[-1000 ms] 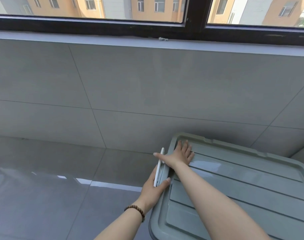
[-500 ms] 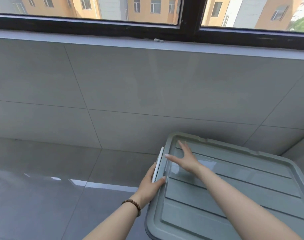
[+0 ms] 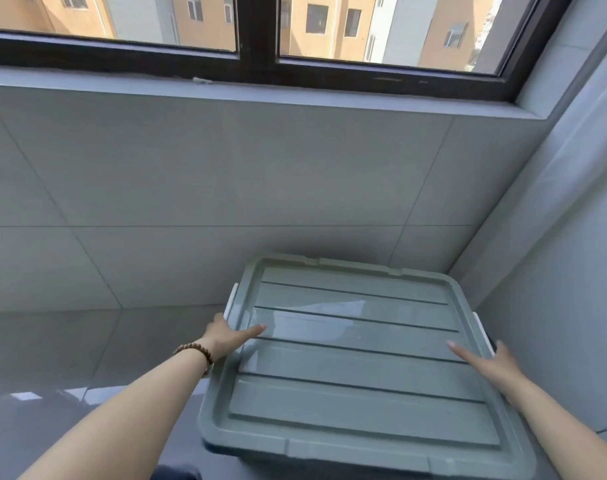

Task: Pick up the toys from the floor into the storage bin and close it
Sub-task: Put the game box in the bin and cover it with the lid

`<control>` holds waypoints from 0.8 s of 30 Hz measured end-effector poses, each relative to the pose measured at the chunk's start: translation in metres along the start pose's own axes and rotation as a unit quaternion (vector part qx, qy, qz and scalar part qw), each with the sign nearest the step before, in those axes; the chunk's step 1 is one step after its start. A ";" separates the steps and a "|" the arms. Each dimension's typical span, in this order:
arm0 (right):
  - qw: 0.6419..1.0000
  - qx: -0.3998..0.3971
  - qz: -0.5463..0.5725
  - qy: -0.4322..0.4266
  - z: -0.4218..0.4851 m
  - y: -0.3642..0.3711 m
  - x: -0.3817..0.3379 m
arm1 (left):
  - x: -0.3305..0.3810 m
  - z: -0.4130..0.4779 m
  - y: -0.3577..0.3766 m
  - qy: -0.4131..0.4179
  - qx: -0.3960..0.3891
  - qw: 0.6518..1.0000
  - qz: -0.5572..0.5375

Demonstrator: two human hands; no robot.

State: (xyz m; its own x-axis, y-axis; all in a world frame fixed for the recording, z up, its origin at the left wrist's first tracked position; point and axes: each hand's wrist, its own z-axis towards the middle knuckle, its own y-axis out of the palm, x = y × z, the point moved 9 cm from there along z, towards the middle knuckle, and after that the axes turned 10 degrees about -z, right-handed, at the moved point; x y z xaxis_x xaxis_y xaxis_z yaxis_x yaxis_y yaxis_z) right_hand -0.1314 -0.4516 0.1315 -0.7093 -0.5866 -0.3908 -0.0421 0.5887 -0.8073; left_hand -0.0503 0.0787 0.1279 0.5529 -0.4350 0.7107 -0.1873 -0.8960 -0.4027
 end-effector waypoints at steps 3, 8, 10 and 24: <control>0.999 -0.019 0.035 0.008 0.008 0.010 0.019 | 0.000 0.000 0.000 -0.008 0.058 0.997 -0.058; 0.993 -0.026 0.107 0.041 0.014 0.011 0.026 | -0.004 0.005 -0.003 -0.037 0.085 0.991 -0.100; 0.988 -0.034 0.141 0.058 0.016 0.010 0.026 | -0.004 0.005 -0.002 -0.045 0.087 0.989 -0.109; 0.992 0.038 0.122 -0.019 0.051 -0.135 -0.024 | 0.094 -0.026 0.043 -0.009 0.146 0.967 -0.209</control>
State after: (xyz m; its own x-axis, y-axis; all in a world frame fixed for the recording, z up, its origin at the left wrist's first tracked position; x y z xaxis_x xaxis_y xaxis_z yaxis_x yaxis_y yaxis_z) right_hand -0.0727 -0.5455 0.2271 -0.6645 -0.4542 -0.5934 0.1811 0.6725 -0.7176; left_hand -0.0276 -0.0034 0.1923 0.5451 -0.0365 0.8376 0.2919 -0.9283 -0.2304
